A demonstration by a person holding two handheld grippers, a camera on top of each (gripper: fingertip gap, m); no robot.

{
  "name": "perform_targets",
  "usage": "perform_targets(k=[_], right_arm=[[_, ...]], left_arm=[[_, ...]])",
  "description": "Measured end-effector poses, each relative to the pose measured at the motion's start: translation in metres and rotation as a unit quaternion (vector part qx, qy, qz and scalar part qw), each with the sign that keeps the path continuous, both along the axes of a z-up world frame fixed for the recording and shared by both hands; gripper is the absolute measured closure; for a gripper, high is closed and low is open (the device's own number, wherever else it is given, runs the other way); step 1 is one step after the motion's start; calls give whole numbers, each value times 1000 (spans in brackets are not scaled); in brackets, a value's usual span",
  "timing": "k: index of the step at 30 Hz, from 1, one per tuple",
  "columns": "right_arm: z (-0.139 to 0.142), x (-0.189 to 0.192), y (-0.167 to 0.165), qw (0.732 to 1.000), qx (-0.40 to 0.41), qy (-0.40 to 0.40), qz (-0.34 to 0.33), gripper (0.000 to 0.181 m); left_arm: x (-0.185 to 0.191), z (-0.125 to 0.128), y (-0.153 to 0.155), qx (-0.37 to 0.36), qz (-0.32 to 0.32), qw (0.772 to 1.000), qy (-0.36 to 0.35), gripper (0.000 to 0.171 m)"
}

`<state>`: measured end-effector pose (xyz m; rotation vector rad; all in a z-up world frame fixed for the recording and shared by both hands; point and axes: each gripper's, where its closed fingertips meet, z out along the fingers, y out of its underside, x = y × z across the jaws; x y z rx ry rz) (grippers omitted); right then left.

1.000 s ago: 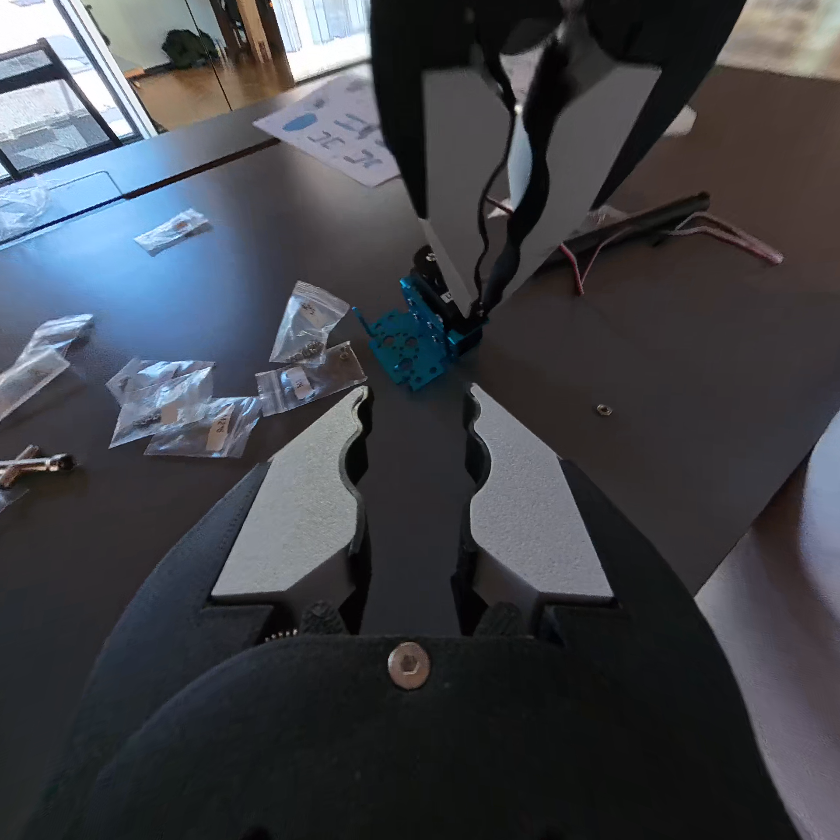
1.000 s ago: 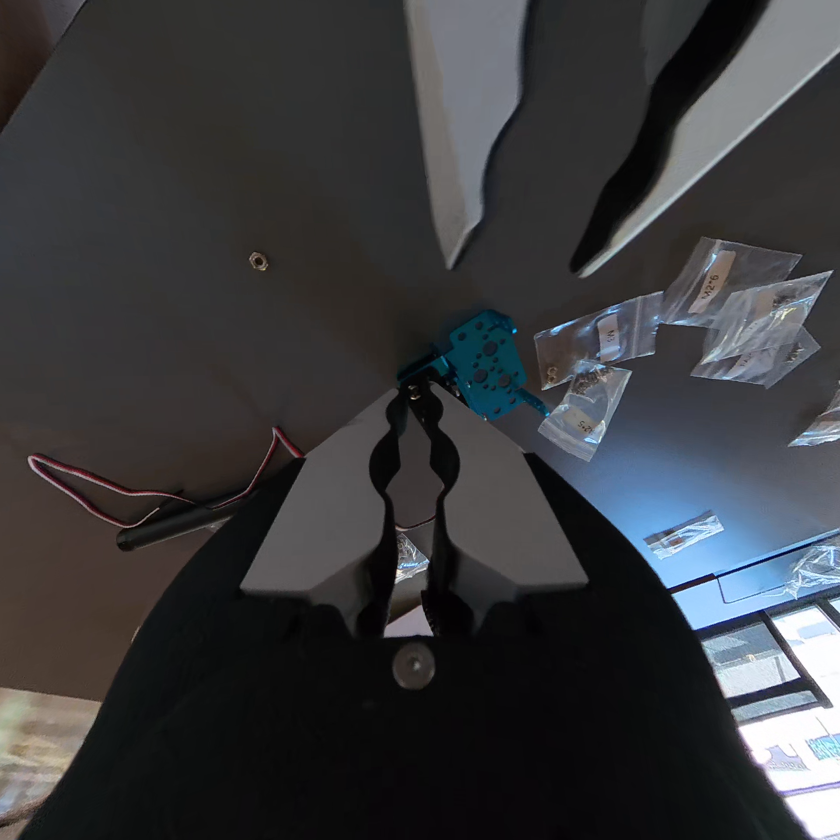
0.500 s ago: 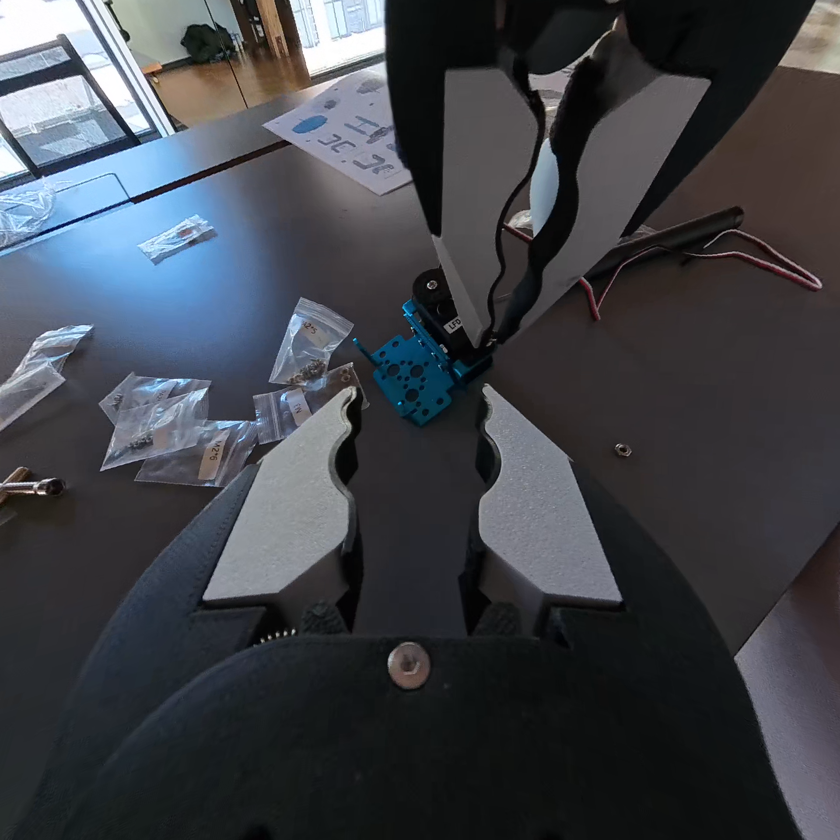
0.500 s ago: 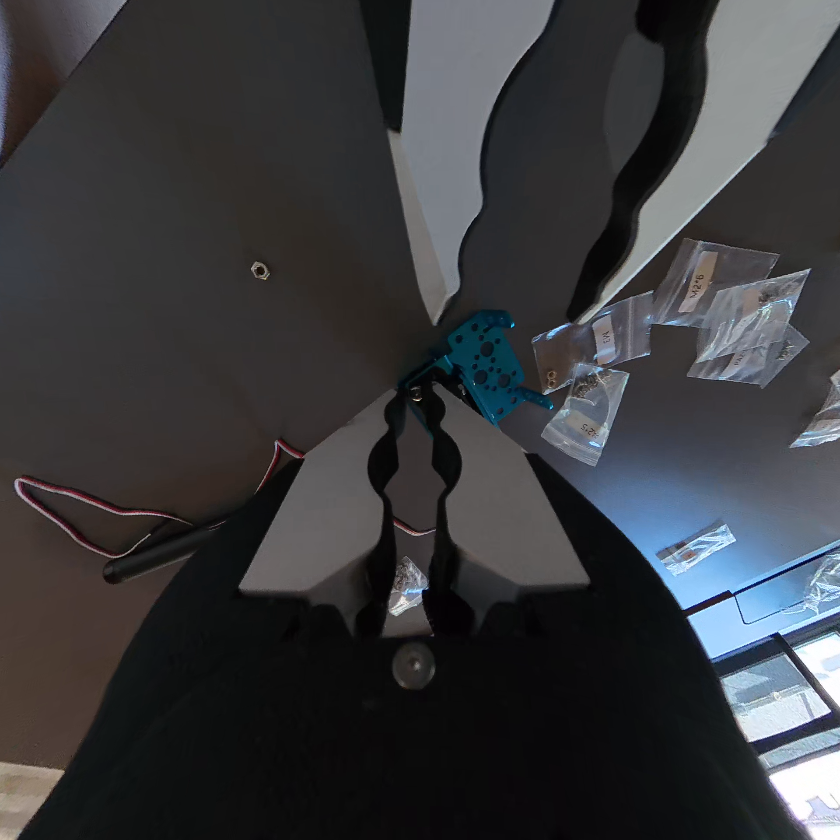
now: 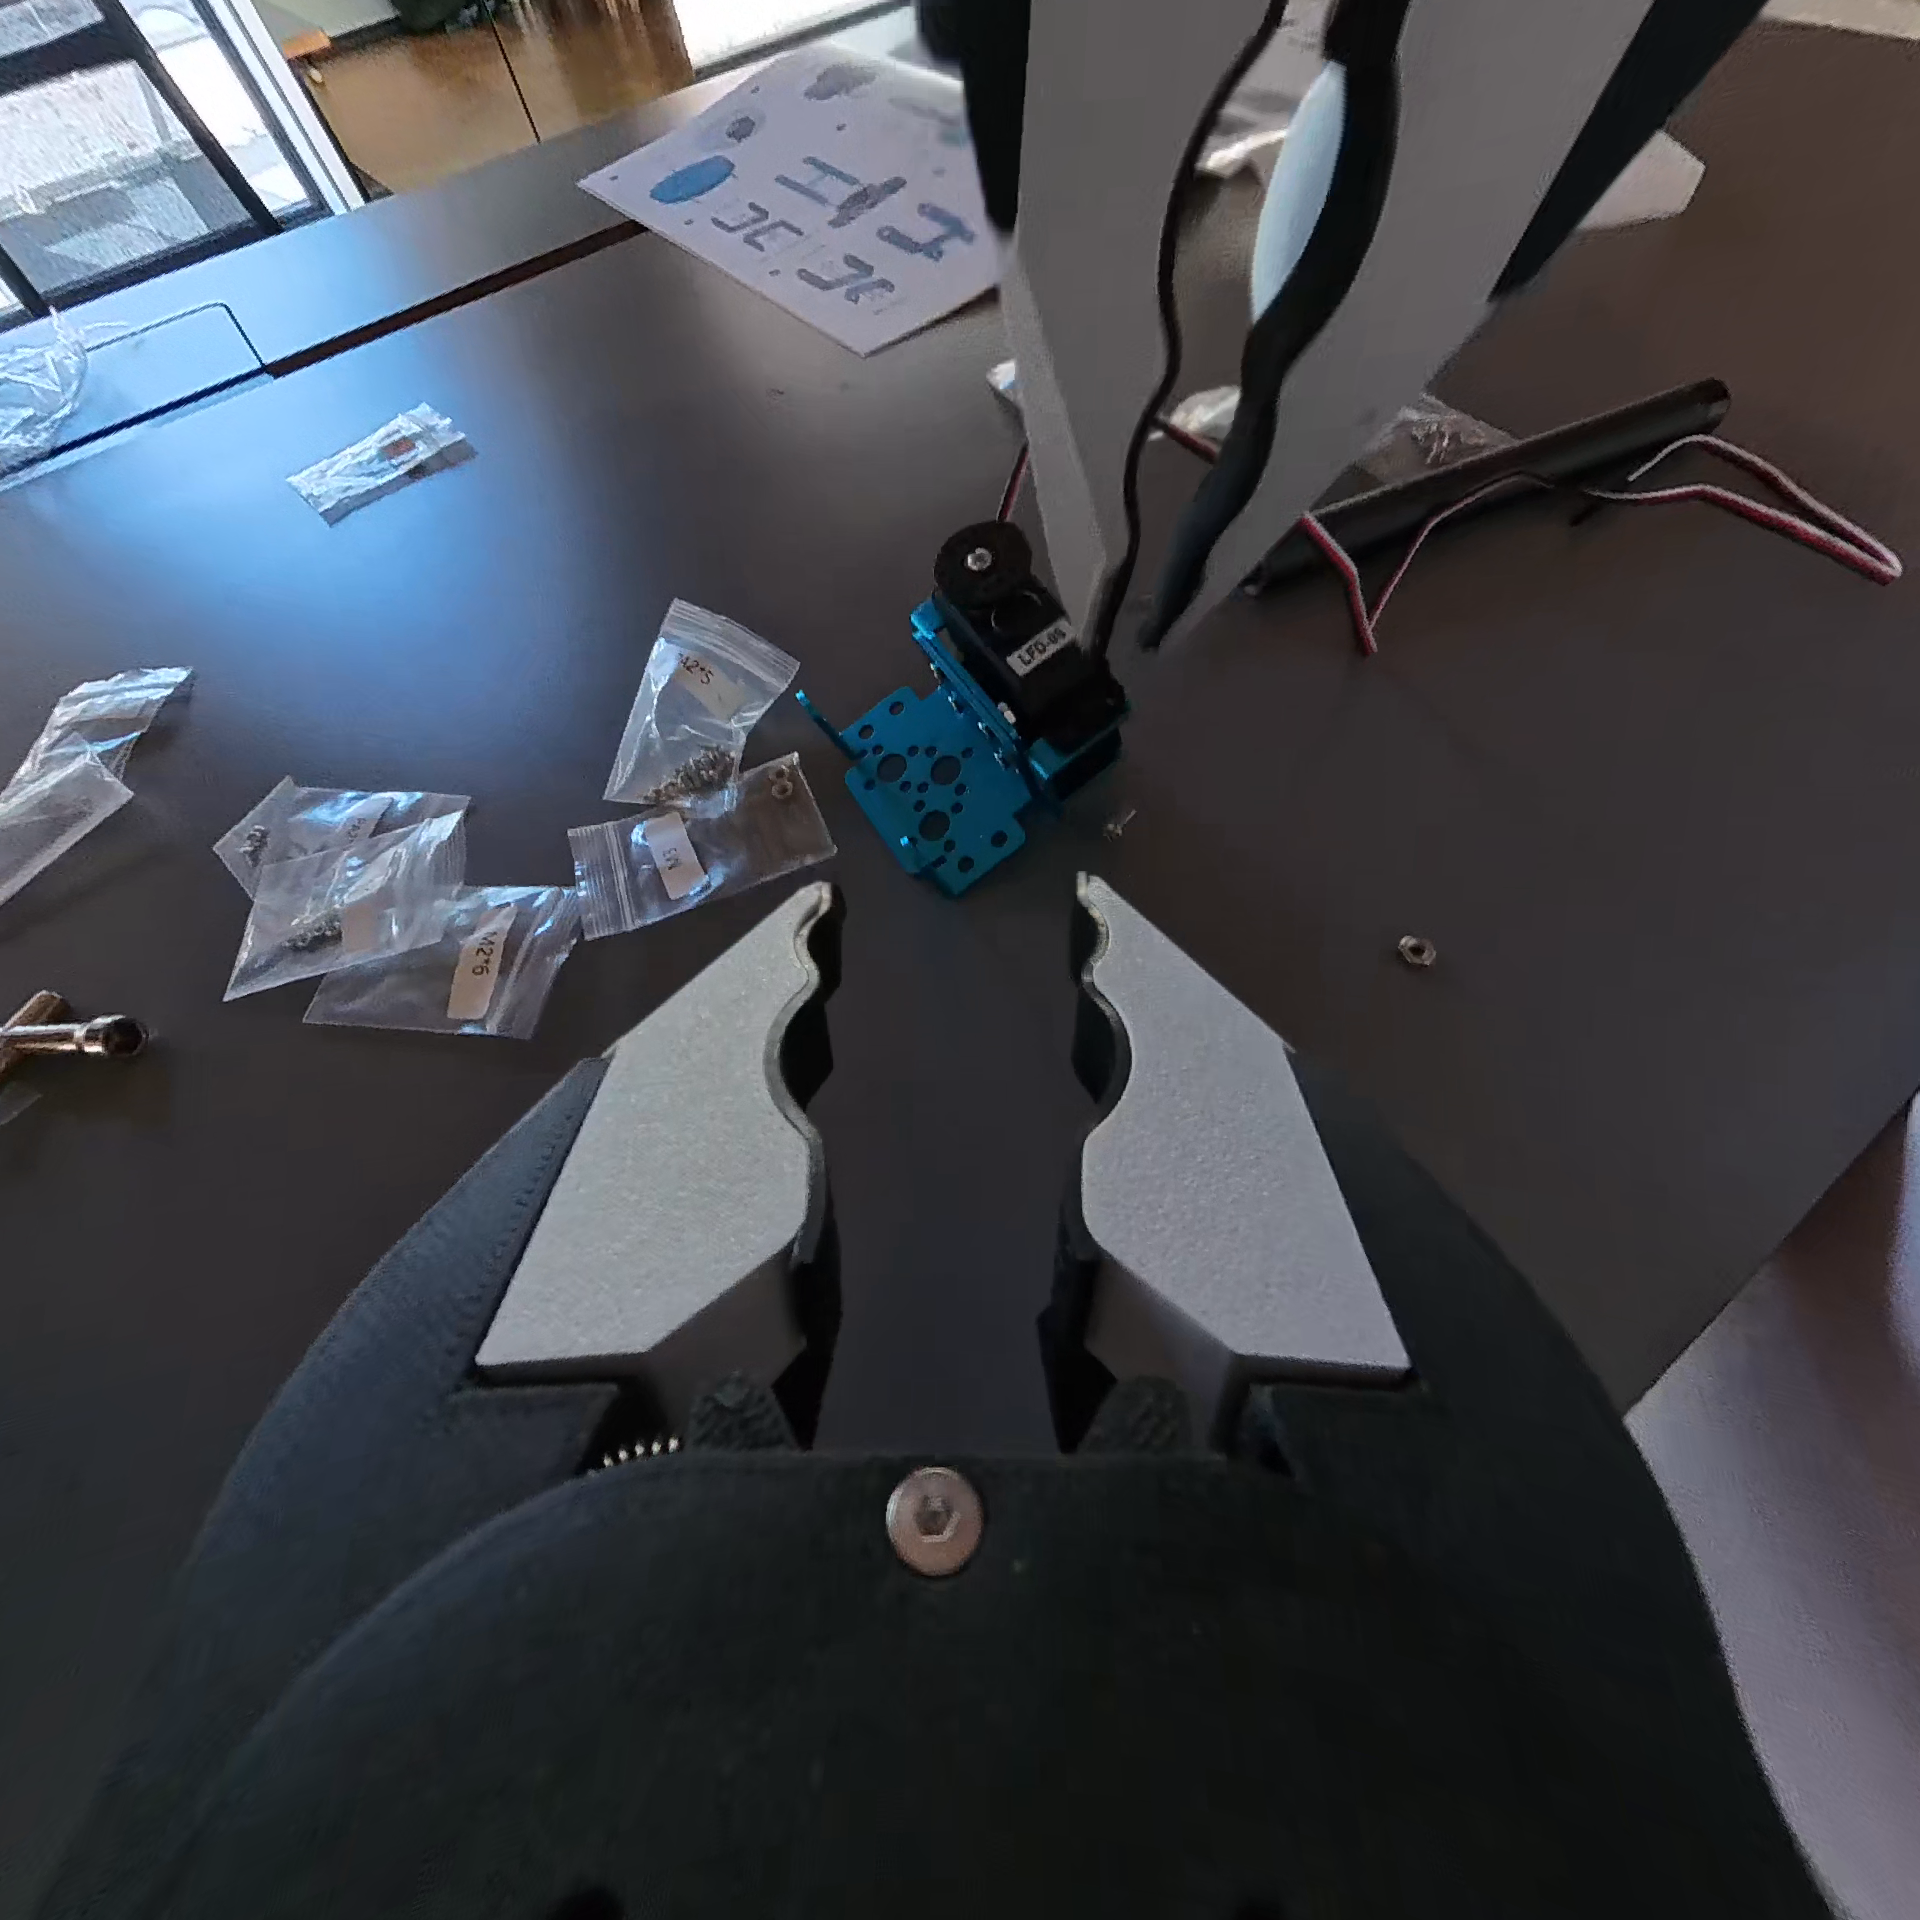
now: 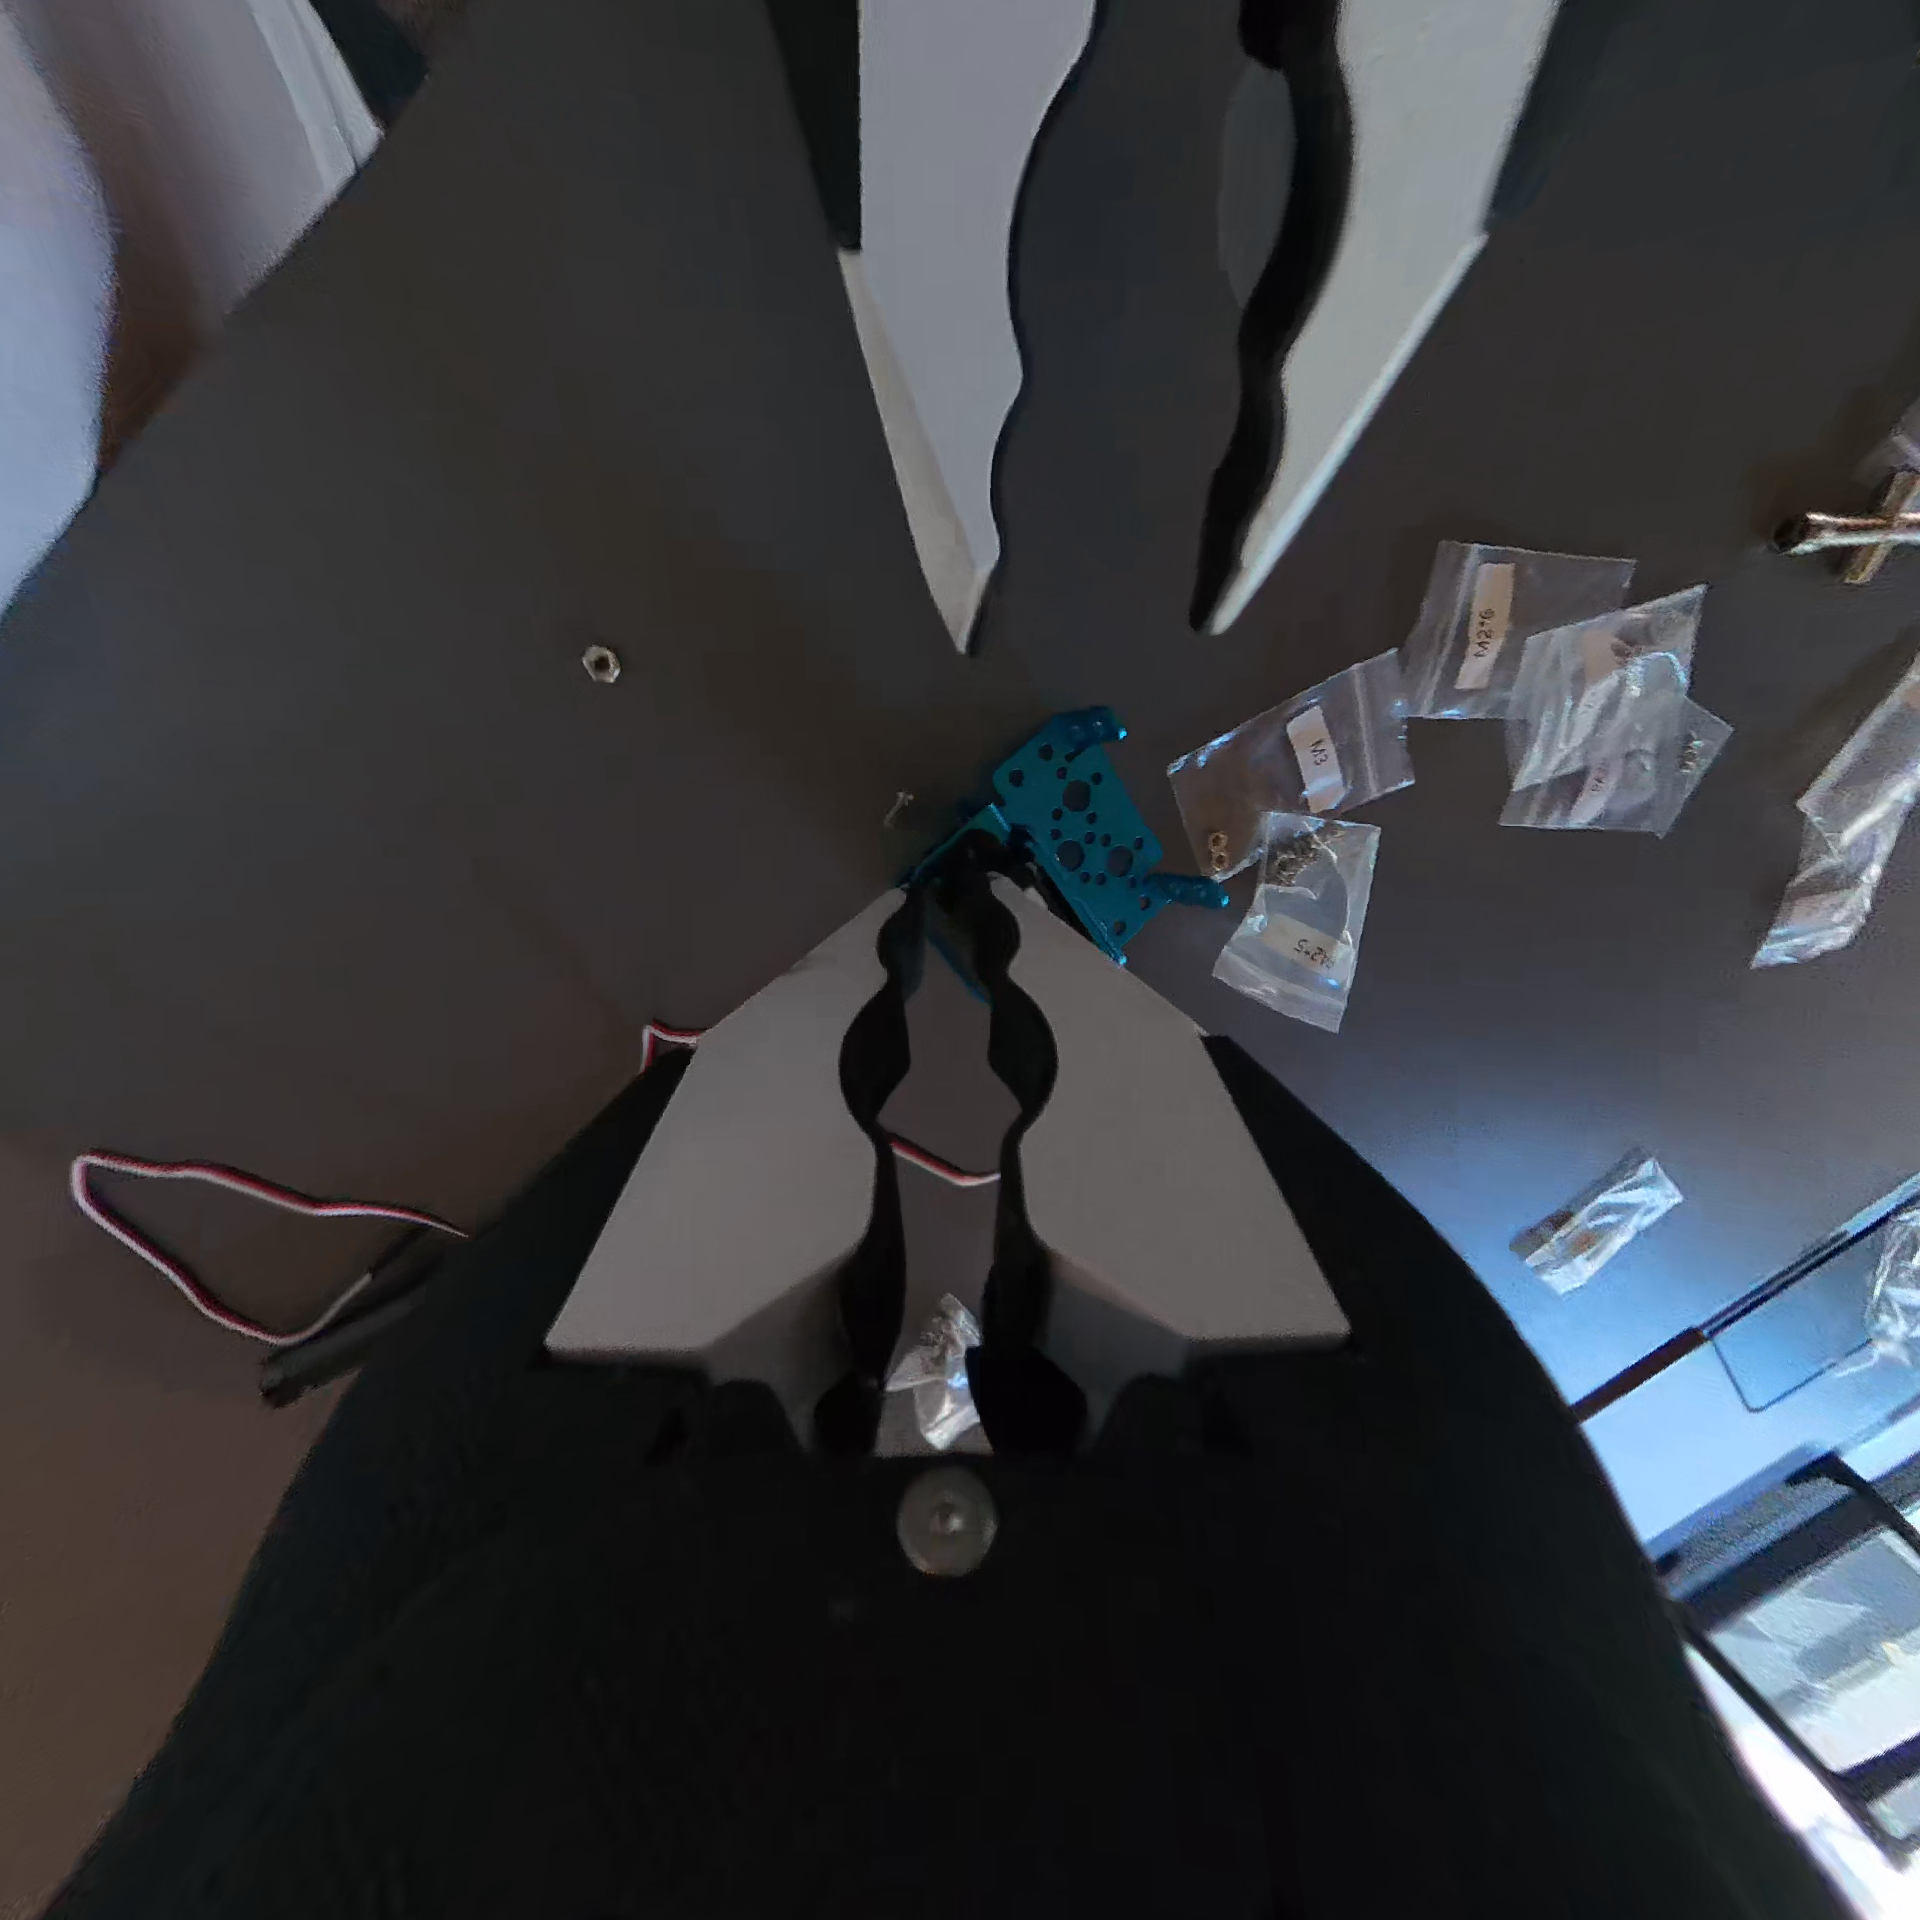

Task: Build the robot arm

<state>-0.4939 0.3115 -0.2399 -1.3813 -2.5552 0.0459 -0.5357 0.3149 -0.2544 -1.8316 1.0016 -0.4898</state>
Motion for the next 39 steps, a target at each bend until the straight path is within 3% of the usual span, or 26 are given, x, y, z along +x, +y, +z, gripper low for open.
perform_targets(k=[4,7,12,15,21,28,32,39], right_arm=[[18,12,-3,994,-5,79,-71,170],[31,43,1,976,-8,144,-164,169],[20,134,-2,896,-51,214,-387,165],[-3,173,-17,850,-68,247,-460,162],[-31,174,-30,813,-101,296,-491,159],[-50,158,-28,841,-81,267,-463,163],[-49,164,-31,836,-90,260,-474,163],[-46,189,-44,825,-103,265,-488,164]], left_arm=[[1,-9,-12,-18,-17,999,23,136],[3,-16,-18,-24,-23,998,45,136],[3,-12,-28,-37,-26,999,18,143],[0,-8,-31,-49,-20,999,-6,146],[5,0,-31,-79,-21,997,-14,147],[23,-7,-29,-79,-38,995,42,154],[32,-25,-17,-39,-70,989,126,141],[52,-34,-21,-86,-104,985,105,143]])
